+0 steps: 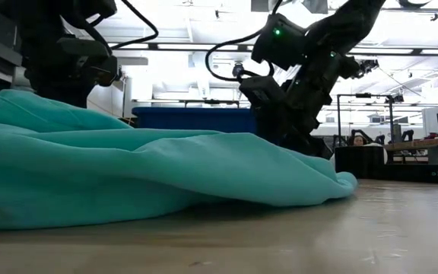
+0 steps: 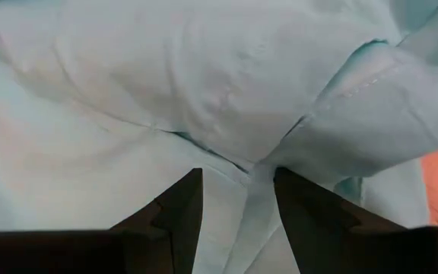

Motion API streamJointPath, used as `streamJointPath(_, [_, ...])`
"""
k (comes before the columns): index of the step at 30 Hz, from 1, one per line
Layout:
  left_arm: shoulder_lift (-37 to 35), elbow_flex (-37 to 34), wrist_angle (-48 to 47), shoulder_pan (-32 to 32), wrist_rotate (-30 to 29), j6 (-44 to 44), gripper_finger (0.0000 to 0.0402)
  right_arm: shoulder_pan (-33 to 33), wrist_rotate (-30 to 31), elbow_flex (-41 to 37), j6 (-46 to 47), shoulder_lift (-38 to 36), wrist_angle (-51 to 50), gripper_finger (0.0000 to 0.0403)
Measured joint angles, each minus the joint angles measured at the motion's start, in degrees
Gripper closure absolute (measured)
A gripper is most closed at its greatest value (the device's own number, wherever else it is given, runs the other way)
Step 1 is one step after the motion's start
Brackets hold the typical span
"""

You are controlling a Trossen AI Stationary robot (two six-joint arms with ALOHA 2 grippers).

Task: Fold laundry
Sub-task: Fold the light blue shorts

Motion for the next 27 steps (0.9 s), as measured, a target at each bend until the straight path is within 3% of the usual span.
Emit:
streamJointPath(13, [0.0, 0.0, 0.0, 0.0, -1.1, 0.1, 0.0401, 0.0, -3.1, 0.2, 0.1, 3.5, 4.2, 0.0258])
streamJointPath(17, [0.0, 0.0, 0.0, 0.0, -1.4, 0.1, 0.0401, 0.0, -3.5, 0.1, 0.2, 3.6, 4.0, 0.0303])
streamJointPath(21, [0.0, 0.0, -0.1, 0.1, -1.7, 0.6, 0.0401, 0.0, -4.9, 0.0, 0.7, 3.4, 3.9, 0.0387])
streamJointPath(27, [0.0, 0.0, -0.4, 0.1, -2.9, 0.7, 0.0401, -0.4, -7.3, 0.0, -0.9, -1.1, -1.1, 0.04])
